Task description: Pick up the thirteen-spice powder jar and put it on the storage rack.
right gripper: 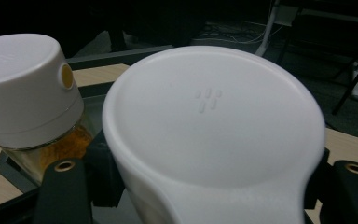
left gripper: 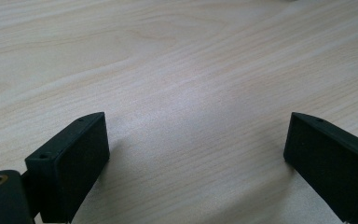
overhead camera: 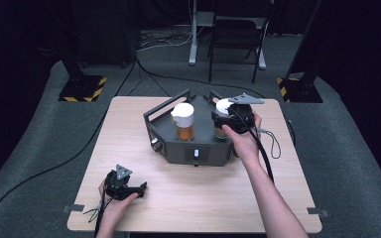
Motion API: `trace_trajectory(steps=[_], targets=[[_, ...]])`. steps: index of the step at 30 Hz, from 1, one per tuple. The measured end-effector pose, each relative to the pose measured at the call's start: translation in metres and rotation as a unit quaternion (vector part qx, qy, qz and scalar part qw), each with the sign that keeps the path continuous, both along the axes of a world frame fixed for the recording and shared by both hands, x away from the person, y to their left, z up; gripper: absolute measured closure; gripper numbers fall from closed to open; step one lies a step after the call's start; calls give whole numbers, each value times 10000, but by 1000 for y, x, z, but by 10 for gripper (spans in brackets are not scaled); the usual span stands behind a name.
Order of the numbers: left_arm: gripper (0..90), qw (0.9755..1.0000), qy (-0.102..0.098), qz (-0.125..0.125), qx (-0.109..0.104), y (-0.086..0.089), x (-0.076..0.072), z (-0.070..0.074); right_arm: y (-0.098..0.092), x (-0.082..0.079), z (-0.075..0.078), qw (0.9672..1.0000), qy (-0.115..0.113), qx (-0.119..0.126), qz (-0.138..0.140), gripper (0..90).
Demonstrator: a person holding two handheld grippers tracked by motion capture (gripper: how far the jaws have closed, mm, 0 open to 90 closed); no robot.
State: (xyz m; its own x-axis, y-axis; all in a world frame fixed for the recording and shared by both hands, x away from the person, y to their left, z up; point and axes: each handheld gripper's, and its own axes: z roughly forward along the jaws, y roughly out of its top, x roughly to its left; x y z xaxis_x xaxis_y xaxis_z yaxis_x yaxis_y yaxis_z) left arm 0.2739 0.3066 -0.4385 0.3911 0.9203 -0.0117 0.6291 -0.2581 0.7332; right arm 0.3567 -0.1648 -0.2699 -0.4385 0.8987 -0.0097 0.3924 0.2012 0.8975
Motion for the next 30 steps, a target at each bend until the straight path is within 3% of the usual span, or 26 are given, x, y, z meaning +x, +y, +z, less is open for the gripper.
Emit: trace_trajectory(steps=[24,30], targets=[[59,10000,4,-13,-6,0,1,0,4,18,-7,9997,256,34,5,293],[59,10000,4,-12,-6,0,1,0,0,21,2,9992,390,5,113,205]])
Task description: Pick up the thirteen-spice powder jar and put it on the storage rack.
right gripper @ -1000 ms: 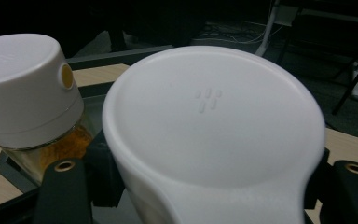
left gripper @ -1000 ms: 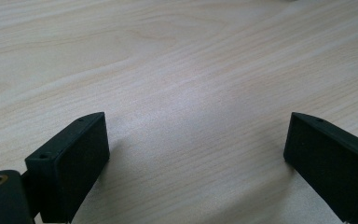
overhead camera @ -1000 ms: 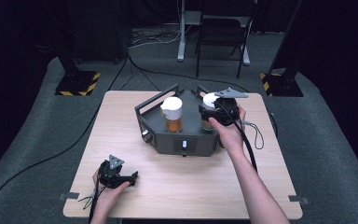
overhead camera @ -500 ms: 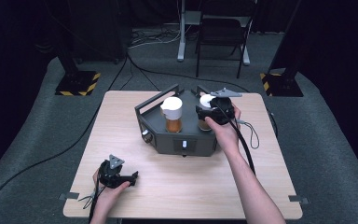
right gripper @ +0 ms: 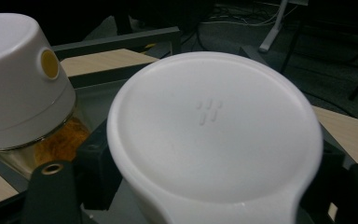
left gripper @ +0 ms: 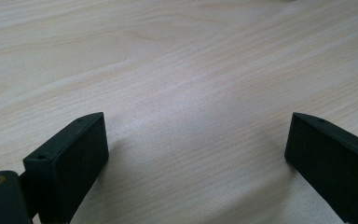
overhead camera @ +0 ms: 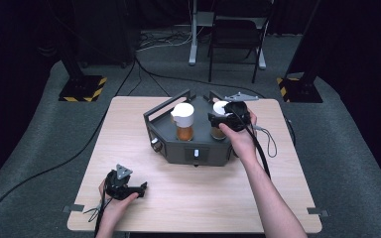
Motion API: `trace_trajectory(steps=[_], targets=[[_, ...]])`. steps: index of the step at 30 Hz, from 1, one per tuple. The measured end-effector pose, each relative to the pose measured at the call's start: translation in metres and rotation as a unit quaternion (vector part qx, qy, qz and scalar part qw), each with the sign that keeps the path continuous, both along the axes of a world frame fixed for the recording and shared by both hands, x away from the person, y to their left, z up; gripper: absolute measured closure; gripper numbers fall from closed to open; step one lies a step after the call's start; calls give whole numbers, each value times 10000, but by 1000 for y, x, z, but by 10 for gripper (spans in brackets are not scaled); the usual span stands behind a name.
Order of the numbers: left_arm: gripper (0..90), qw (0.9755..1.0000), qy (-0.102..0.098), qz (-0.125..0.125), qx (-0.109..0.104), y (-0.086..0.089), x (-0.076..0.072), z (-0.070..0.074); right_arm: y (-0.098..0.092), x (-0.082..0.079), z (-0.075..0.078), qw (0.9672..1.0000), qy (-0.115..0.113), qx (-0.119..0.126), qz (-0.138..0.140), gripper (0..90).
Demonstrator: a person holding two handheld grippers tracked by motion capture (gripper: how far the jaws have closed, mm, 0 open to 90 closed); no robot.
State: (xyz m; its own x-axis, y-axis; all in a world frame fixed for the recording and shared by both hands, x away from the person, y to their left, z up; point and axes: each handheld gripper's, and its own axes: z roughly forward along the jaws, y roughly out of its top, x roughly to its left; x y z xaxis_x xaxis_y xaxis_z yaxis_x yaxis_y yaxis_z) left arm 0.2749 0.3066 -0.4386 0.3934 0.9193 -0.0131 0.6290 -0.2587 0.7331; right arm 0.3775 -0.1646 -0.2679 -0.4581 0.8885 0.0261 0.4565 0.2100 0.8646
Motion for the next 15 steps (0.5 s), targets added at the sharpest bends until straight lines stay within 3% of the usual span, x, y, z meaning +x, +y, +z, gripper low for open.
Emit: trace_trajectory(steps=[7,15], targets=[[59,10000,0,0,0,0,0,0,-8,-6,7,10000,59,21,45,81],[59,10000,0,0,1,0,0,0,-20,-25,8,9999,-68,10,121,63]])
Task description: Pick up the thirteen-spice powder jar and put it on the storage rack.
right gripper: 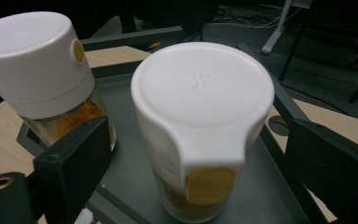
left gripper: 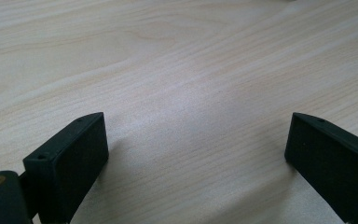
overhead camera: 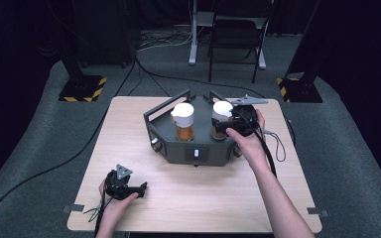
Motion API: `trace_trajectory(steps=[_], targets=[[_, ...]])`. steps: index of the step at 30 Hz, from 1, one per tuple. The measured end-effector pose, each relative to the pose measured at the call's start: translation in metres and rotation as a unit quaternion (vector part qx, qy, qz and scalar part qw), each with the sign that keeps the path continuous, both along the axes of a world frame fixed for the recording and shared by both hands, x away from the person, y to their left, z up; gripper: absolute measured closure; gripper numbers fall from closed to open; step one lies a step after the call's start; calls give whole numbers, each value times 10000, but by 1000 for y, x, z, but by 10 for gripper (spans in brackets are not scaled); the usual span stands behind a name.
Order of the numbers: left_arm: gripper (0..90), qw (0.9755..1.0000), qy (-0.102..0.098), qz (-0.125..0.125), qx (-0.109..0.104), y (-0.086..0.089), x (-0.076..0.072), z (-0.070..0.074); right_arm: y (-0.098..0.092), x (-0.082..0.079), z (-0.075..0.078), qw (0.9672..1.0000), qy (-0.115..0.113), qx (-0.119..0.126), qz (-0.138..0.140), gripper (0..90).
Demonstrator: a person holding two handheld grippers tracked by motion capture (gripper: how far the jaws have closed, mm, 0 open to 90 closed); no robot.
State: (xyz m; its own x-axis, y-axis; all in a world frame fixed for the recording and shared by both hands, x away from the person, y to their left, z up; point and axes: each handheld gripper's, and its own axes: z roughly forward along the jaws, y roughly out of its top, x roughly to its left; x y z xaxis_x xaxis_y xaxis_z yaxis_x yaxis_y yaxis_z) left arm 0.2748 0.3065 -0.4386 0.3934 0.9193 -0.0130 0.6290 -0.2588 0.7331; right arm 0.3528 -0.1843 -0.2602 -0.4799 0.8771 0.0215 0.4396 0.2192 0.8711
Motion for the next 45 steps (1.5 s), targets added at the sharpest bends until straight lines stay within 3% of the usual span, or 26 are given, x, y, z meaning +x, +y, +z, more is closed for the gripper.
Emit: trace_trajectory(steps=[19,30,45], targets=[[59,10000,-3,33,-1,-1,-1,0,-41,-43,-22,9999,-81,36,-107,66],[59,10000,-4,36,0,-1,-1,0,-63,-58,-52,9994,27,66,-332,72],[59,10000,-4,35,-1,-1,-1,0,-76,-77,-86,9987,88,-127,-482,81]])
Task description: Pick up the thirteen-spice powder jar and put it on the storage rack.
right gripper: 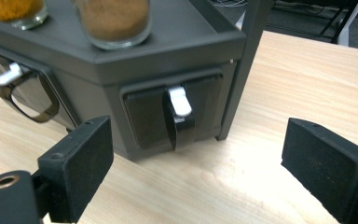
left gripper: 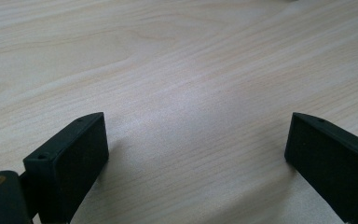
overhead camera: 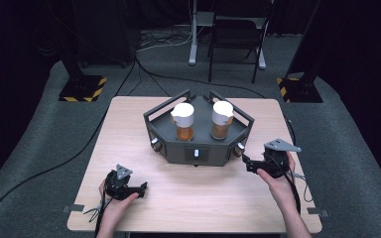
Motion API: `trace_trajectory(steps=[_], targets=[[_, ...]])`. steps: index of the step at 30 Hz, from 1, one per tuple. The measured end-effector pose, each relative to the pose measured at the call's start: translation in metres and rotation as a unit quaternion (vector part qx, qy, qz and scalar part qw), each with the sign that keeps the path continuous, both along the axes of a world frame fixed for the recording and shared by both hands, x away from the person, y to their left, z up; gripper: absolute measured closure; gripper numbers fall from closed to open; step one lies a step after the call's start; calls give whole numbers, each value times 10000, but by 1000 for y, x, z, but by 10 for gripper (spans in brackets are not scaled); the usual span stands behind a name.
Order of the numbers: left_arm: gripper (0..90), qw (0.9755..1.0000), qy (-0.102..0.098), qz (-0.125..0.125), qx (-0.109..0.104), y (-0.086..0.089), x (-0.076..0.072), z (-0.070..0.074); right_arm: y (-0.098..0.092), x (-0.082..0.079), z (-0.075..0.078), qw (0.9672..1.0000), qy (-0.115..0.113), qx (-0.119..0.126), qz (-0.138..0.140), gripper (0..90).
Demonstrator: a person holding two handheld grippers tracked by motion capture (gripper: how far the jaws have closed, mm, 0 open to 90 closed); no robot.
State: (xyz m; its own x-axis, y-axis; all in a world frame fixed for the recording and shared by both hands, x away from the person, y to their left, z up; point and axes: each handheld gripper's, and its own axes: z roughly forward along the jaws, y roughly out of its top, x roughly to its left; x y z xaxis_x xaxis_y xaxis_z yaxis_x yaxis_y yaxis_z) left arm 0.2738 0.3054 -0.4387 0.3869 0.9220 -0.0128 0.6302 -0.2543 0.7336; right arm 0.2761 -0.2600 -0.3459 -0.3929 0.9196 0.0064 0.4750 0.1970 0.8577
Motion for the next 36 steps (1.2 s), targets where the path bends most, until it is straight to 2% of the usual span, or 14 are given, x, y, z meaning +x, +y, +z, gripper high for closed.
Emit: trace_trajectory(steps=[11,17,26,36], targets=[[59,10000,0,0,0,0,0,0,-5,-11,-19,9999,62,-57,-64,84],[59,10000,0,0,1,0,0,0,-7,-20,-34,9998,70,-106,-134,86],[60,10000,1,7,0,0,0,0,-13,-27,-57,9995,219,-49,-240,87],[60,10000,2,7,2,0,-1,0,-20,-34,-73,9987,382,-22,-348,87]])
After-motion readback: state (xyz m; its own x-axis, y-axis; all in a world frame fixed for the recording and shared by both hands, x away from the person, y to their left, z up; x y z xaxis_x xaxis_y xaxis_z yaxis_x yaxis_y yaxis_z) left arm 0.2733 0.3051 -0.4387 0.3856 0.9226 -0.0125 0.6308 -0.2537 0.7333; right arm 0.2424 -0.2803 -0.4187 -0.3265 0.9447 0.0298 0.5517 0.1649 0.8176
